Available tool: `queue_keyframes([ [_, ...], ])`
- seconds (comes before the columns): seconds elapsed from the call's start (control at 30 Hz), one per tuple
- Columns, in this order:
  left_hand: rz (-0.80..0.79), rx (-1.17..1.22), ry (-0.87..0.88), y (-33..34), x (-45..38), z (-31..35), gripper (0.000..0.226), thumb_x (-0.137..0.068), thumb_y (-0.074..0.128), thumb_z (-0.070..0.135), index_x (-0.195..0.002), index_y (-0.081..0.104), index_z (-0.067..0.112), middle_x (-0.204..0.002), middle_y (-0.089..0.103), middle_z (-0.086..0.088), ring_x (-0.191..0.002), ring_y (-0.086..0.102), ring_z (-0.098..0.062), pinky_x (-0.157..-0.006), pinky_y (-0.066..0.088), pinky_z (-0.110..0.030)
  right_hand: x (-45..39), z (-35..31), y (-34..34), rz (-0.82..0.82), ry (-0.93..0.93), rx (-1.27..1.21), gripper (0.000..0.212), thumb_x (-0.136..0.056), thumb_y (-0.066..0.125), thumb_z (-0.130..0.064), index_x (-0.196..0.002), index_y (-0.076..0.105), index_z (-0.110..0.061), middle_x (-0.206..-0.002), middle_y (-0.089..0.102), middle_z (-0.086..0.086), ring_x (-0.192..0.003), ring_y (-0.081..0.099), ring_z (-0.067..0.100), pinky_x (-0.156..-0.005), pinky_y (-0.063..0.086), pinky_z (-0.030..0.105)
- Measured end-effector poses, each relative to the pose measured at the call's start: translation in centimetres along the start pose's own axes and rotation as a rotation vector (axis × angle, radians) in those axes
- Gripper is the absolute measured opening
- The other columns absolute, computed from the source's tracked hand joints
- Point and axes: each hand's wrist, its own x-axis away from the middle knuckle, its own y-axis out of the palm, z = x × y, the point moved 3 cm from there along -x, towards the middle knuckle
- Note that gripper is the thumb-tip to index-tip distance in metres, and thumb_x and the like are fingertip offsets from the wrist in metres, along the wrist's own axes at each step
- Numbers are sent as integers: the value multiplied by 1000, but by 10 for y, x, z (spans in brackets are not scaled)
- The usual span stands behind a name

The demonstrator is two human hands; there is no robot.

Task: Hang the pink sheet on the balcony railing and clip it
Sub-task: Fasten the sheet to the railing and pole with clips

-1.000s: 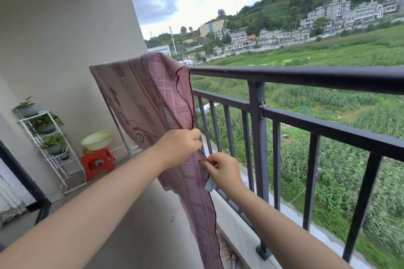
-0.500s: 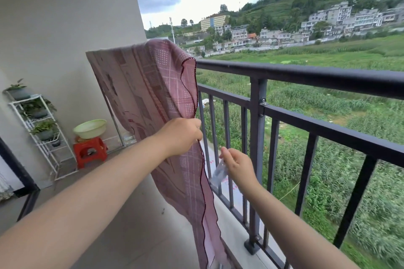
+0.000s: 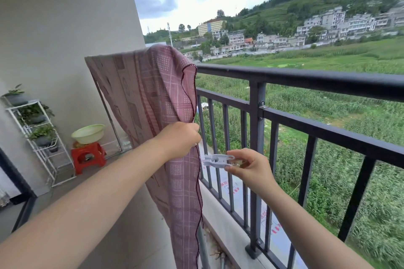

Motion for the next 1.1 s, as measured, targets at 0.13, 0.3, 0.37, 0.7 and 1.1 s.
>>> queue_keyframes([
  [0.13, 33, -30, -27, 0, -4, 2, 27, -88, 41, 0, -103, 62, 6, -81, 38, -2, -86, 56, -28, -62, 32, -28, 3, -10, -5, 92, -130, 20, 23, -62, 79, -3, -84, 72, 0, -67, 61, -10, -60, 58, -8, -56, 45, 5],
  [0.3, 42, 53, -41, -4, -10, 4, 31, -89, 44, 6, -113, 62, 15, -112, 57, -6, -101, 58, -28, -73, 44, -33, 0, -18, 7, 102, -120, 65, 25, -62, 79, -3, -85, 72, 4, -78, 70, 20, -66, 62, 19, -64, 51, 21],
  [0.37, 35, 58, -36, -6, -10, 5, 31, -90, 43, 8, -114, 62, 16, -113, 56, -5, -103, 57, -28, -78, 47, -35, -4, -19, 17, 112, -97, 63, 24, -63, 78, -1, -86, 71, 4, -80, 70, 23, -71, 64, 29, -70, 54, 36],
  [0.7, 334, 711, 5, 7, 25, -4, 46, -73, 57, 5, -109, 43, 32, -101, 46, 0, -91, 53, -19, -79, 46, -18, -10, -5, 38, 52, -53, 74, 33, -75, 69, -4, -107, 62, 1, -101, 64, 20, -88, 59, 25, -83, 52, 39],
  [1.1, -75, 1650, -604, 93, 74, -4, 17, -88, 50, -3, -99, 47, 10, -92, 57, -8, -100, 57, -28, -90, 47, -49, -3, -6, 45, -56, -116, 189, 43, -80, 65, -9, -121, 53, -3, -112, 62, 14, -103, 57, 26, -89, 49, 40],
])
